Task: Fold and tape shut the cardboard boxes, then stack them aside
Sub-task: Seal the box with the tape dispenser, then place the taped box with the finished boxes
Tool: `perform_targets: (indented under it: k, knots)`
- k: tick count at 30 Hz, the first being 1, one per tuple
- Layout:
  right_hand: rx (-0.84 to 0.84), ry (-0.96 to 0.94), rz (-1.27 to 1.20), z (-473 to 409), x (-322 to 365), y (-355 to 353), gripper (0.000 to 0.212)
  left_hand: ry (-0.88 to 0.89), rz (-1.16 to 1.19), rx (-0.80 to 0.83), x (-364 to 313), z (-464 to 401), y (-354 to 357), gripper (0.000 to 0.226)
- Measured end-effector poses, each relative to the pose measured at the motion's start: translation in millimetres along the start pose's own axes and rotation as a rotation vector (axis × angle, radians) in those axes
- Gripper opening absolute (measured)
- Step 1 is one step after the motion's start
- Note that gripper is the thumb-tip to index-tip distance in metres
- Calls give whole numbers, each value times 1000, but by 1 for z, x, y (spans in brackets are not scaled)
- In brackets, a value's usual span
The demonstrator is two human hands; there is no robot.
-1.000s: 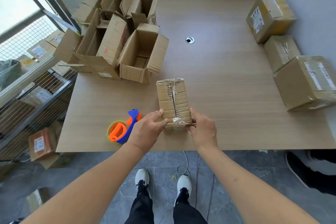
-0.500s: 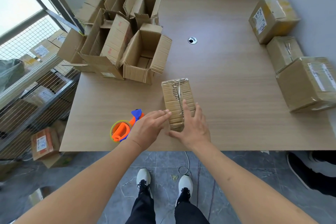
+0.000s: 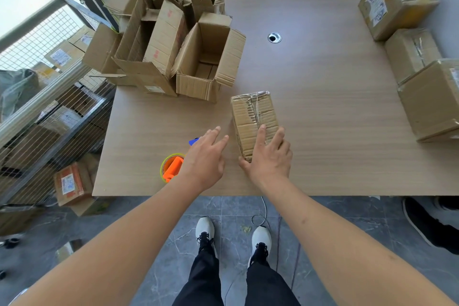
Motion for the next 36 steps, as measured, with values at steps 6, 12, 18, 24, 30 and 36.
perform_targets:
  k: [6,12,18,24,30,36]
  knots:
    - [37,41,-56,0,-2,5,113,-22,-33,77,2,-3,-8,62]
    - [-82,58,-101,3,0,-5,100,-37,-83,93,13,-1,-19,63]
    - [-86,74,-186,14,12,-25,100,-22,-81,79,24,-5,-45,61]
    - [-148,85,-188,32,29,-78,86,48,-117,45,27,-14,-95,63]
    - [-259,118,-181,52,41,-150,84,119,-167,-38,19,-16,-168,63]
    - [-381,118,-192,73,44,-222,85,176,-176,-129,-5,-18,-238,59]
Point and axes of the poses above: each hand's wrist, its own z-axis away from the middle knuckle, its own y-axis out of the palm, x = y × z, the point moved 10 cm from there along -z, towards the middle knuckle, and after that the axes turned 13 degrees about -z, right-handed, at the moved point
